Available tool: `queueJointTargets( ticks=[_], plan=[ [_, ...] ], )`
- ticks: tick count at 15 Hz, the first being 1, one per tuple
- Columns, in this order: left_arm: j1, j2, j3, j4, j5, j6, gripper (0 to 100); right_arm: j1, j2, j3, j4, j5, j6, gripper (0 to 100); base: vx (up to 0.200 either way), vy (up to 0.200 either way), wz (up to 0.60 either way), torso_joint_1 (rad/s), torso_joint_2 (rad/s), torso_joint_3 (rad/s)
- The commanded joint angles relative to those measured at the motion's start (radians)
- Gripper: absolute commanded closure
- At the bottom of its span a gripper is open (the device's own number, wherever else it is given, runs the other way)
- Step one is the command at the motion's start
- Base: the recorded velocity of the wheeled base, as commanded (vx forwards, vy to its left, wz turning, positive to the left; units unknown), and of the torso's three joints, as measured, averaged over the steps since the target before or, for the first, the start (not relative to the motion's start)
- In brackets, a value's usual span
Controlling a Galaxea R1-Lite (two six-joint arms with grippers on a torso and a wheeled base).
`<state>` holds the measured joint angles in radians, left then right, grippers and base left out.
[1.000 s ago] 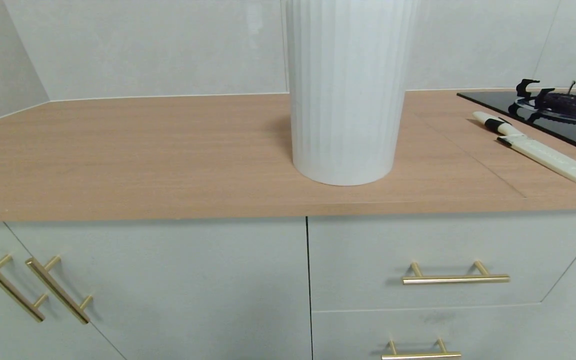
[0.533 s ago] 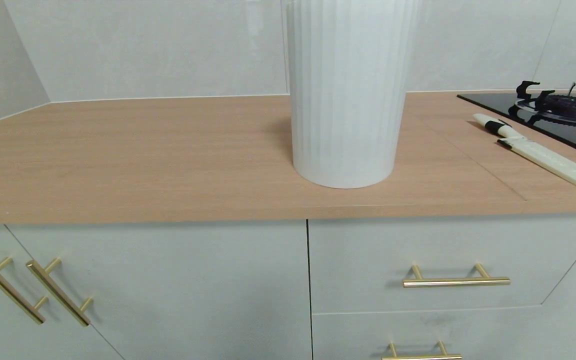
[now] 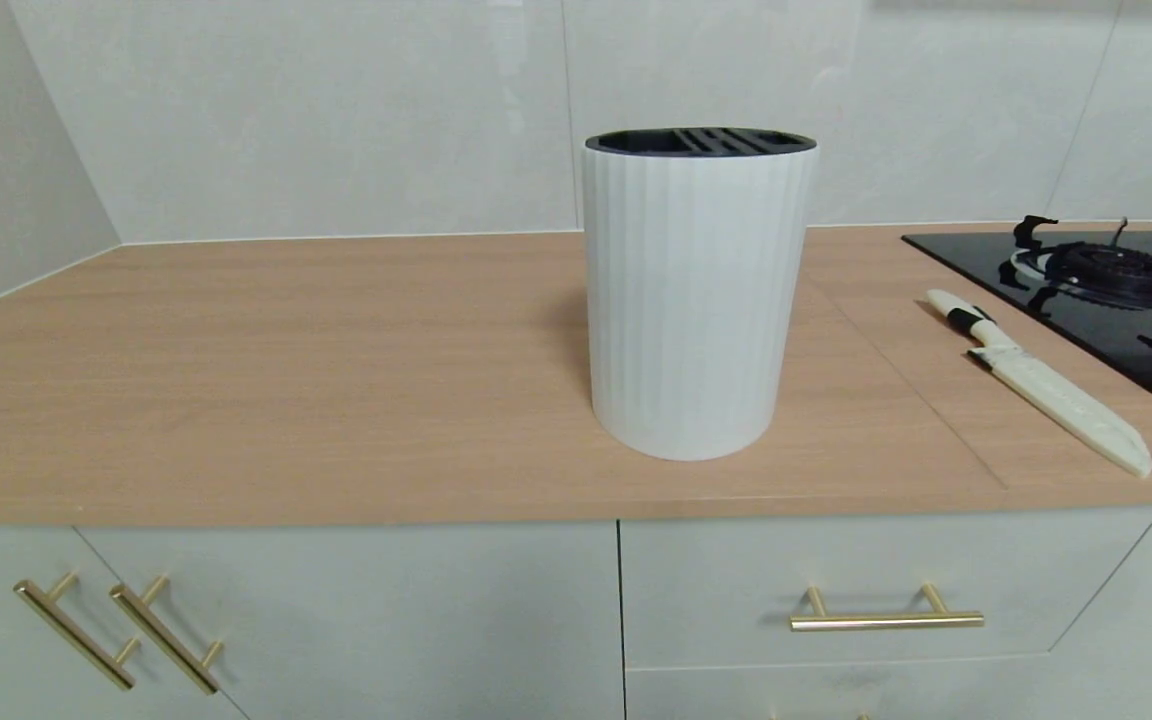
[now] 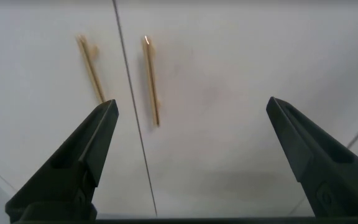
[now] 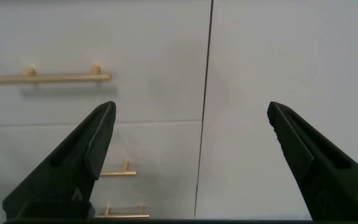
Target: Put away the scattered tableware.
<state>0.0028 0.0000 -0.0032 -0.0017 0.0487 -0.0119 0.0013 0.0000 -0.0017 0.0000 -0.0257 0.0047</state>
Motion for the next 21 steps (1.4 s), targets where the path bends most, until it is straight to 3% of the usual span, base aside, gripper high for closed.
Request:
queueJointTargets(
  ticks=[1,21],
  plan=[
    [0.000,0.000,0.000,0.000,0.000,0.000,0,0.000,0.002,0.000,0.000,0.000,0.000,0,0.000,0.000,0.00,0.129,-0.46,-0.325],
    [0.000,0.000,0.000,0.000,0.000,0.000,0,0.000,0.002,0.000,0.000,-0.002,0.000,0,0.000,0.000,0.00,0.193,-0.50,-0.311]
  ],
)
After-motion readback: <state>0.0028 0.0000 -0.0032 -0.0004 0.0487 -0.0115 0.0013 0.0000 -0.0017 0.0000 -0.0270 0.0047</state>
